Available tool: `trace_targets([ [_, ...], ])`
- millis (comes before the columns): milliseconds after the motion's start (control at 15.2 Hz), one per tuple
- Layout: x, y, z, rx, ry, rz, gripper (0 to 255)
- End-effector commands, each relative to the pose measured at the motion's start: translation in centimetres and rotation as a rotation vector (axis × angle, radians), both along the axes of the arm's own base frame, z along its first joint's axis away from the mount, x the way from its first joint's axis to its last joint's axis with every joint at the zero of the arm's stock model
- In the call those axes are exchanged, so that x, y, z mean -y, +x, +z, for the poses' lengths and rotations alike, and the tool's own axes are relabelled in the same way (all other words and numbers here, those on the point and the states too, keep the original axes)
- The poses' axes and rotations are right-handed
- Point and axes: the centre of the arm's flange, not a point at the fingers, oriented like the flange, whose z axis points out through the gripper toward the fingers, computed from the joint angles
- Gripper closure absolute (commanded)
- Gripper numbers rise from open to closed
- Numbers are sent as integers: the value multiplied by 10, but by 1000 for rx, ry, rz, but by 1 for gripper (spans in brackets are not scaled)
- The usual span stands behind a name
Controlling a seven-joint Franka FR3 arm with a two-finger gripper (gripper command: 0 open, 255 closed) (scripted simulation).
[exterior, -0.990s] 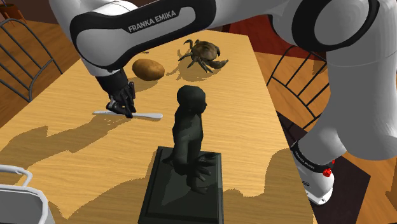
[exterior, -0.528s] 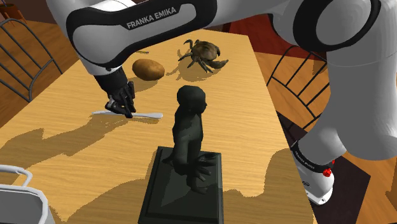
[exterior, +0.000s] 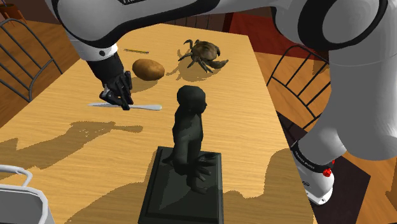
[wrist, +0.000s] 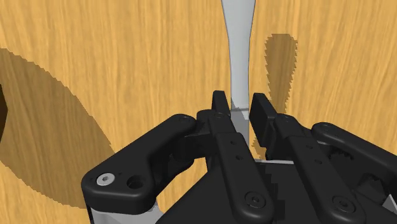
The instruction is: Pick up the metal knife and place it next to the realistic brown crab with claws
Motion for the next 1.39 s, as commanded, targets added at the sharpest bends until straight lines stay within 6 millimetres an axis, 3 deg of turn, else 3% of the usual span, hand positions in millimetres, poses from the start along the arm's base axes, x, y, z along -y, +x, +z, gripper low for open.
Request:
trace_targets([
  [0, 1, 0, 11, 0, 0, 0, 255],
  [1254, 1, 0, 108, 0, 0, 0, 255],
  [1320, 13, -4, 108, 0, 0, 0, 255],
])
